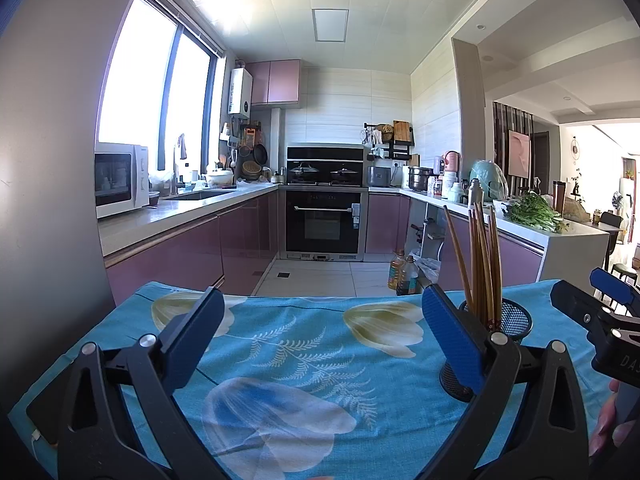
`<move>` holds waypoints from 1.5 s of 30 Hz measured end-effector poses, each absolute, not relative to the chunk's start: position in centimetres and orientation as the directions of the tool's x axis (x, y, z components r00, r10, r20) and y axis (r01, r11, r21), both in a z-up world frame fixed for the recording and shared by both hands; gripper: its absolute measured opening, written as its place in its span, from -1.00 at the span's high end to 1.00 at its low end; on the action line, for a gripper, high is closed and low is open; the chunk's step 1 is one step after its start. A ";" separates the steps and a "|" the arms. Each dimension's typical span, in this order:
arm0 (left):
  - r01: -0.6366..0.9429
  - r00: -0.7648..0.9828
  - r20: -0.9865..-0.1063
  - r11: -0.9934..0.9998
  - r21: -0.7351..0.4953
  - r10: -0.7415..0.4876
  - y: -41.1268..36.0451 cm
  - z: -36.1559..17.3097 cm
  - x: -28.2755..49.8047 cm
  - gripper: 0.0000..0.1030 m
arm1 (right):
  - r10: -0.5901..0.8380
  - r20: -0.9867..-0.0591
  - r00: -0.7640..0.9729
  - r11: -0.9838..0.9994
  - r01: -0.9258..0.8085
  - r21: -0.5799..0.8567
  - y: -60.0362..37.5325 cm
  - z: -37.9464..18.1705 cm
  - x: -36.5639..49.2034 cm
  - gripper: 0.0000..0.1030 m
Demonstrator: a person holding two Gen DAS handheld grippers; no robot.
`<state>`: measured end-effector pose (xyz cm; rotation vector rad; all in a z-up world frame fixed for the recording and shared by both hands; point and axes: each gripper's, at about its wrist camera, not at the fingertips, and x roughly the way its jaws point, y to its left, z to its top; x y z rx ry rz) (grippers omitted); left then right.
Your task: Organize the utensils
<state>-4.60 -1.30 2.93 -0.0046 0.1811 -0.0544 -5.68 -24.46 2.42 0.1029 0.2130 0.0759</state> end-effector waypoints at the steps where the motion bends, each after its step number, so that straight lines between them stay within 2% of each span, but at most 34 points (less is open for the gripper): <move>1: 0.053 0.982 -0.180 0.999 -0.009 -0.053 -1.3 2.9 -4.6 -0.89 | 0.085 -0.206 0.975 0.992 -0.064 0.109 -24.4 2.5 -5.7 -0.88; 45: 0.052 0.981 -0.189 0.999 -0.010 -0.053 -1.1 2.6 -4.5 -0.89 | 0.089 -0.214 0.973 0.991 -0.065 0.118 -24.6 2.1 -5.5 -0.88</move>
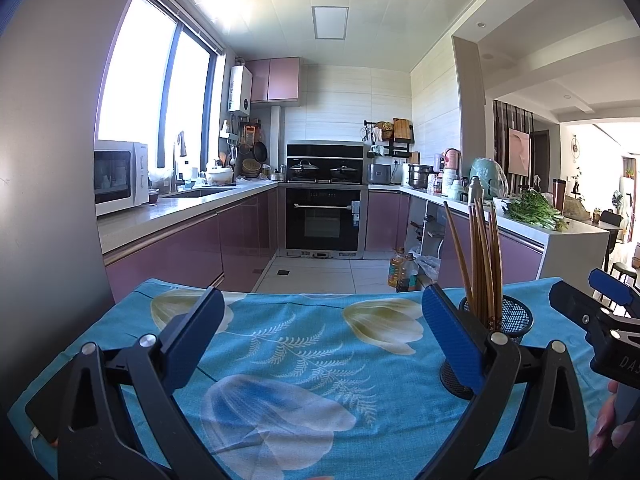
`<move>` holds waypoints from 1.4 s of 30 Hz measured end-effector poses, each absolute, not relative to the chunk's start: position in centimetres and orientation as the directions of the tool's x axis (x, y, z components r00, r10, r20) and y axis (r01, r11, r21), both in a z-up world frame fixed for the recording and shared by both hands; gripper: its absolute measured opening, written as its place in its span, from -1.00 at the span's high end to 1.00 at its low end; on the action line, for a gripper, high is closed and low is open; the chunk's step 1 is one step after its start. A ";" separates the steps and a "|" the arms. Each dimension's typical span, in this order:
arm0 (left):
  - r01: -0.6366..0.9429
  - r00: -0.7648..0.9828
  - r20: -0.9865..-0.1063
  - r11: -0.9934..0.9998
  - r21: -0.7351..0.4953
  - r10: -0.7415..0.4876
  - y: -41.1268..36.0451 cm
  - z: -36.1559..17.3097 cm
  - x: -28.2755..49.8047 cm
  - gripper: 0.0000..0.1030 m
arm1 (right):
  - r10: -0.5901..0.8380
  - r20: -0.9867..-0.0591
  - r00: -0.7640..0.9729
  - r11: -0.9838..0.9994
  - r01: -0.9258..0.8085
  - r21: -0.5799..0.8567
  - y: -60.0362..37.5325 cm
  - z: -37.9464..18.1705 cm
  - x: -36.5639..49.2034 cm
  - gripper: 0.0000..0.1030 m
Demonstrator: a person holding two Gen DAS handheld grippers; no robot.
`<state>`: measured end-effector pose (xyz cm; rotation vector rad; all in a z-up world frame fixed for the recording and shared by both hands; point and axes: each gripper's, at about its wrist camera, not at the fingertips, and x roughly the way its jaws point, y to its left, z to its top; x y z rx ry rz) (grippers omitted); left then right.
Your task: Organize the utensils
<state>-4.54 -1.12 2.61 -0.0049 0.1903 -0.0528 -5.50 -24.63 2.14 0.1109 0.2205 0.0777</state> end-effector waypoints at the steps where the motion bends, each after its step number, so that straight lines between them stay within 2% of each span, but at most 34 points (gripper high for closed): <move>1: 0.053 0.980 -0.190 0.999 -0.011 -0.054 -1.1 2.6 -4.5 -0.89 | 0.089 -0.213 0.973 0.991 -0.065 0.119 -24.6 2.1 -5.5 -0.88; 42: 0.046 0.980 -0.194 0.999 -0.005 -0.046 -1.5 2.6 -4.4 -0.89 | 0.090 -0.215 0.972 0.990 -0.065 0.122 -24.6 2.0 -5.5 -0.88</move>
